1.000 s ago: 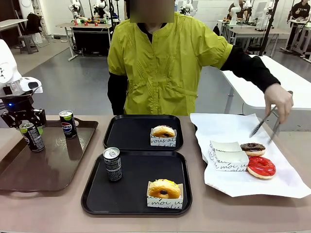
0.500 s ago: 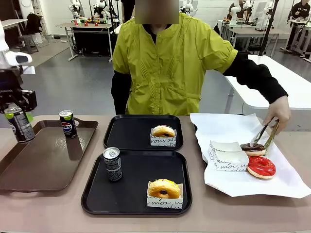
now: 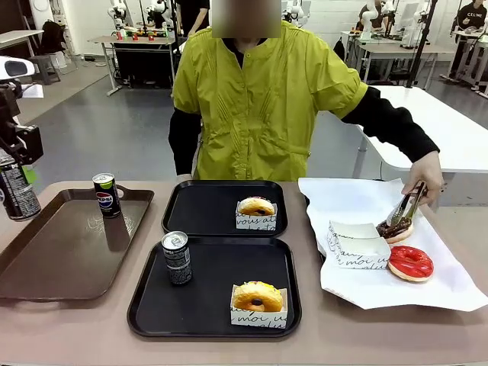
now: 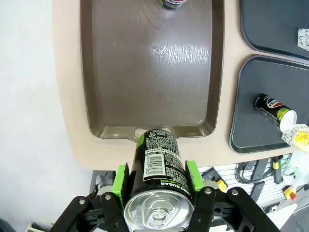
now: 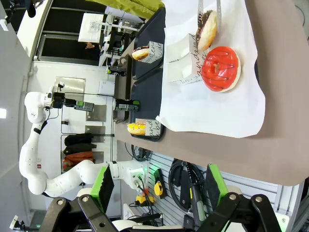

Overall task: Set up donuts and drinks on trays.
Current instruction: Pick up one Pepsi coke from the Handle tray and place it on the Flat Tray without a Pepsi coke.

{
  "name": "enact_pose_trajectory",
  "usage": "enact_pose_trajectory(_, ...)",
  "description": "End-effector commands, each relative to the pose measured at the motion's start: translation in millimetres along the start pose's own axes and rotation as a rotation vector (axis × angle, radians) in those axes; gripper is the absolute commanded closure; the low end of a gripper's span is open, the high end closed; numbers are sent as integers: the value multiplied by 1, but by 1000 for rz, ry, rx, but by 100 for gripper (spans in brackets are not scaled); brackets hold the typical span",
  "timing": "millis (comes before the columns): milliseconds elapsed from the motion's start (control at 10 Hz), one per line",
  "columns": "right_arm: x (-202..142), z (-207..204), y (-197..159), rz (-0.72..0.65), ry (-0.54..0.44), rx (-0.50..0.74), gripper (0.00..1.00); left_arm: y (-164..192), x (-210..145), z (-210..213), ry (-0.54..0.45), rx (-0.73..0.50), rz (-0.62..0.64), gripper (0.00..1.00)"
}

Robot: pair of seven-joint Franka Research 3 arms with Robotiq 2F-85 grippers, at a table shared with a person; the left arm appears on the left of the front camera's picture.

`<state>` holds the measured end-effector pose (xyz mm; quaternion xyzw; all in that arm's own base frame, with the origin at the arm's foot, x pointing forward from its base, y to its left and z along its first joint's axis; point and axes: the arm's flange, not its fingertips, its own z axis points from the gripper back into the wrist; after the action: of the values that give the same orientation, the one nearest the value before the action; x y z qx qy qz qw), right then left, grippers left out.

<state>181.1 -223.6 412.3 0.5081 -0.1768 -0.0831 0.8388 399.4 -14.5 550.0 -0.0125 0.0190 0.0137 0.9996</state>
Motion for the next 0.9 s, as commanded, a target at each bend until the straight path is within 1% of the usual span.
enact_pose_trajectory(0, 0, -1, 0, 14, -9, 23, 0, -2, 1, 0, 2, 2, -3, 100)
enact_pose_trajectory(300, 0, -1, 0, 14, -9, 23, 0, -2, 1, 0, 2, 2, -3, 100)
enact_pose_trajectory(400, 0, -1, 0, 14, -9, 23, 0, -1, 1, -3, 7, 1, -1, 42)
enact_pose_trajectory(600, 0, -1, 0, 14, -9, 23, 0, -46, 29, -12, -27, -5, -68, 42)
enact_pose_trajectory(700, 0, -1, 0, 14, -9, 23, 0, -64, 36, -14, -39, 18, -99, 42)
enact_pose_trajectory(800, 0, -1, 0, 14, -9, 23, 0, -77, 35, -18, -46, 25, -110, 42)
